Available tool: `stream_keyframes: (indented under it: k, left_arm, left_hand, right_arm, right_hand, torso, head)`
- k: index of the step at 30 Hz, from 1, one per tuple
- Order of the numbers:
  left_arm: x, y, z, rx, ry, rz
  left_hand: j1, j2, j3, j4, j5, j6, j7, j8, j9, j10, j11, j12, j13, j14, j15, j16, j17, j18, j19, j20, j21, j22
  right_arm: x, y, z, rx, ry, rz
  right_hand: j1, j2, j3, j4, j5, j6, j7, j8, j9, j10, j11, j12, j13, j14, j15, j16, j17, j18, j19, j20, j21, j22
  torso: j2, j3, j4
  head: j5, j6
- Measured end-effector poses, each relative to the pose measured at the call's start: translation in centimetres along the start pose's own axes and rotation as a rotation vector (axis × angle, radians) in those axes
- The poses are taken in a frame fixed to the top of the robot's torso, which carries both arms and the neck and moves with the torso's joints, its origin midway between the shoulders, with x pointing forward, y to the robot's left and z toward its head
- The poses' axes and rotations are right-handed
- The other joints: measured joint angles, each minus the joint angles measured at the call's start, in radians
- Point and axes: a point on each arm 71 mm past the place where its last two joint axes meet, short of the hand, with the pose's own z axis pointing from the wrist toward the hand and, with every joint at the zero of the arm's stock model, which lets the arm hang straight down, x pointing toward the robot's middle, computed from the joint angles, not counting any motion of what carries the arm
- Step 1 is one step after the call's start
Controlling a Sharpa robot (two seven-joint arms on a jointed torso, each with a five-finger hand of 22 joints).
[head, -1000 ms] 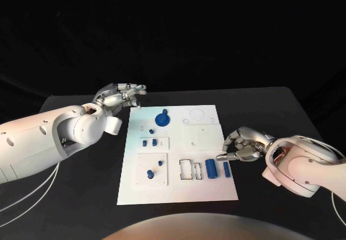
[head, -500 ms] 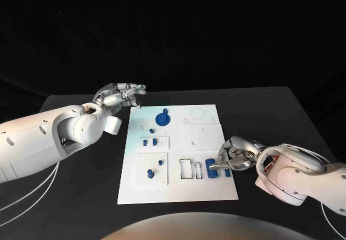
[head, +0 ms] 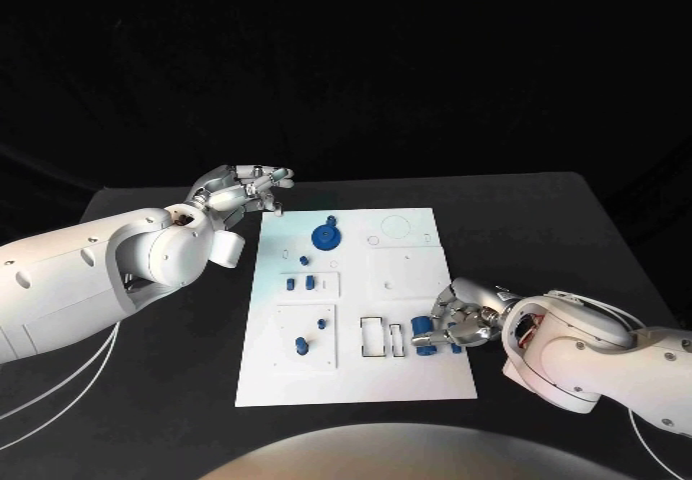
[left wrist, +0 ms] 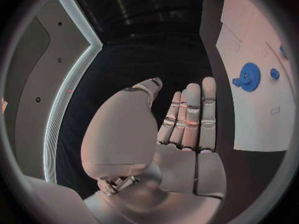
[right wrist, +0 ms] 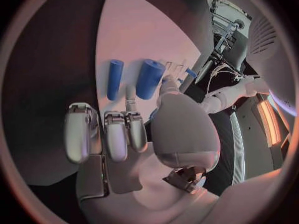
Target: Assemble the parts on the task board
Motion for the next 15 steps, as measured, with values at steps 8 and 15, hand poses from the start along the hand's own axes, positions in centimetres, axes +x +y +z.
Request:
stream_keyframes:
  k: [8,15]
  left_arm:
    - [-0.03,0.01,-0.03,-0.002,0.000,0.000]
    - [-0.06,0.02,-0.05,-0.003,-0.001,0.000]
  left_hand:
    - [0.000,0.000,0.000,0.000,0.000,0.000,0.000,0.000,0.000,0.000,0.000,0.000,0.000,0.000,0.000,0.000,0.000,0.000,0.000,0.000,0.000,0.000]
    - [0.000,0.000,0.000,0.000,0.000,0.000,0.000,0.000,0.000,0.000,0.000,0.000,0.000,0.000,0.000,0.000,0.000,0.000,0.000,0.000,0.000,0.000]
  right_arm:
    - [0.29,0.50,0.42,-0.002,0.008,-0.018]
    - [0.36,0.85,0.52,-0.009,-0.002,-0.036]
  right_hand:
    - [0.000,0.008,0.007,-0.004,0.000,0.006,-0.002,0.015,0.012,0.000,-0.007,0.000,0.000,0.000,0.000,0.000,0.000,0.000,0.000,-0.007,0.005,0.000]
    - [0.143,0.054,0.052,-0.015,-0.003,0.014,-0.006,0.016,0.020,0.000,-0.014,0.009,0.000,-0.003,-0.011,0.000,0.000,0.000,0.000,-0.015,0.005,0.000]
  torso:
    - [0.000,-0.0011,0.0007]
    - [-0.001,-0.0021,0.0007]
  head:
    - [-0.001,-0.002]
    - [0.000,-0.003]
